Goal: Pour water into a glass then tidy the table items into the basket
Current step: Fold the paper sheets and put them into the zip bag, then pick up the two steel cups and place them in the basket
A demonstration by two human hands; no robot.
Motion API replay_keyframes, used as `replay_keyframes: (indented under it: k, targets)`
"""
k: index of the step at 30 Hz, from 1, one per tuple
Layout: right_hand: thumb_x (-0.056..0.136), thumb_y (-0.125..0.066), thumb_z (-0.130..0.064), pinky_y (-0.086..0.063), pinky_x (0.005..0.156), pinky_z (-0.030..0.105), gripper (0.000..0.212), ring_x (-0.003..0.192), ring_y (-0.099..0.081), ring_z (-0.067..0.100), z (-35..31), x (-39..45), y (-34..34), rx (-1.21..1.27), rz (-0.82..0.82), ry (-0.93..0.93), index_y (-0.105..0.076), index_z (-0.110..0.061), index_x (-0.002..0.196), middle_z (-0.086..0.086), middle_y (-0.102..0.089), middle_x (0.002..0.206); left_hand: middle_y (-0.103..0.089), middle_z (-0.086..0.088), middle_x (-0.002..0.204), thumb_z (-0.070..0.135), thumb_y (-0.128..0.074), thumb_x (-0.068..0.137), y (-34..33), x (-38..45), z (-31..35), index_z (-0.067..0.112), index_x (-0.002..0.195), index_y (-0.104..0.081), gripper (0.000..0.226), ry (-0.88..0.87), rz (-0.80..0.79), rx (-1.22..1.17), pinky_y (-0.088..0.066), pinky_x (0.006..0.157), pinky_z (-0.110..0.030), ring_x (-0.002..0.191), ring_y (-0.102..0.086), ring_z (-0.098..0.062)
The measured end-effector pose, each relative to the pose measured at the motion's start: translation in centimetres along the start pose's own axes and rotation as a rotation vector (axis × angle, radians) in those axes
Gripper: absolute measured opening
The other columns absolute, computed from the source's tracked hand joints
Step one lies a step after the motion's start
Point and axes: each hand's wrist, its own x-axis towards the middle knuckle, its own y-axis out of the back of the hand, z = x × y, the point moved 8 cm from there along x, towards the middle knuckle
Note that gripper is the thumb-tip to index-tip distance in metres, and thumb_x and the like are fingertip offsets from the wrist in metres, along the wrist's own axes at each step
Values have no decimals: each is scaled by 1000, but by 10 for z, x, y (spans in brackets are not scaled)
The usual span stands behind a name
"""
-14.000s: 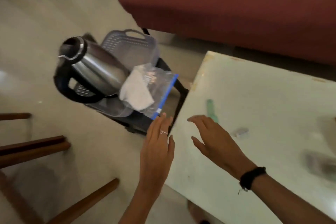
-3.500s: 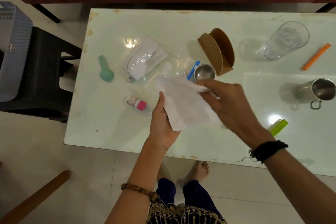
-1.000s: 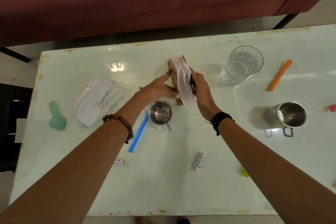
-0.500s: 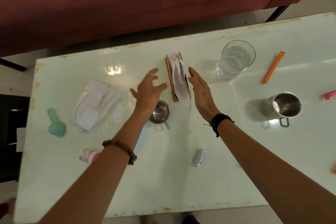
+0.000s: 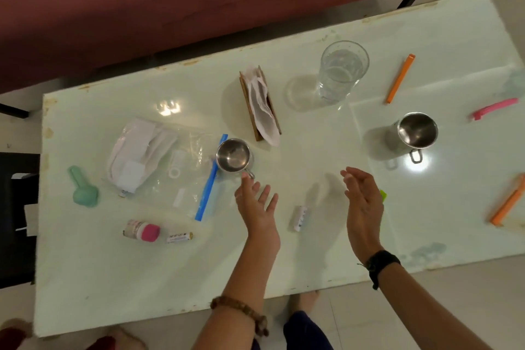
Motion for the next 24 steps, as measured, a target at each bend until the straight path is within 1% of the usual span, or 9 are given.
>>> replay_keyframes:
  k: [2, 6, 10, 13, 16, 18, 19, 21, 24]
  targets:
    - [94, -51, -25, -46, 96, 37, 17, 109, -57, 18, 3, 3, 15, 5, 53, -22, -59, -17, 106, 1, -63, 112, -52, -10, 126, 41, -46, 93, -7, 6, 5, 10, 121, -51, 43, -11, 6, 6, -45, 86, -36, 114, -53, -25]
    - [92, -54, -26, -47, 91, 31, 15, 101, -61, 9, 3, 13, 38, 69, 158, -43, -49, -19, 105, -5, -65, 103, -55, -8, 115, 43, -48, 91, -12, 16, 17, 11, 112, -54, 39, -49, 47, 29, -45, 86, -36, 118, -53, -26]
    - [92, -54, -25, -43, 78, 21, 24, 97, -61, 15, -2, 29, 52, 110, 247, -20, -34, -20, 105, 4, -67, 104, -52, -10, 132, 39, -47, 92, -15, 18, 17, 6, 123, -53, 46, -28, 43, 62, -43, 94, -36, 122, -50, -25]
    - [90, -55, -27, -42, 72, 18, 31, 87, -61, 15, -8, 41, 61, 110, 314, -7, -29, -22, 106, 8, -67, 100, -53, -7, 120, 37, -45, 94, -20, 19, 19, 12, 111, -56, 32, -37, 2, 33, -43, 96, -36, 120, -50, -22]
    - [90, -56, -35, -45, 77, 25, 37, 84, -59, 16, -10, 54, 64, 102, 318, -30, -32, -20, 114, 7, -67, 94, -57, -1, 101, 33, -45, 93, -25, 19, 18, 13, 92, -59, 25, -38, -5, 27, -45, 95, -33, 111, -54, -19]
    - [90, -54, -40, -46, 78, 29, 33, 85, -59, 18, -9, 62, 64, 90, 310, -79, -39, -17, 108, -2, -64, 89, -58, 0, 92, 32, -46, 92, -27, 16, 15, 14, 84, -58, 23, -32, -9, 19, -47, 91, -32, 105, -56, -17]
    - [90, -53, -41, -45, 74, 28, 31, 85, -59, 19, -9, 66, 63, 82, 310, -100, -42, -15, 104, -4, -62, 88, -59, 0, 90, 31, -47, 92, -28, 15, 12, 13, 82, -58, 23, -30, -7, 10, -47, 90, -31, 102, -58, -17]
    - [92, -50, -40, -41, 62, 23, 29, 82, -58, 20, -9, 71, 63, 56, 319, -128, -44, -12, 97, 2, -61, 91, -60, 1, 86, 28, -48, 91, -27, 11, 6, 14, 80, -57, 20, -33, -2, 6, -48, 91, -31, 98, -60, -18]
    - [92, -47, -42, -41, 58, 25, 33, 77, -56, 22, -10, 74, 63, 38, 353, -164, -47, -10, 87, 5, -58, 84, -60, 2, 83, 26, -50, 90, -24, 5, -6, 14, 80, -56, 17, -38, -23, 33, -48, 91, -30, 98, -60, -18]
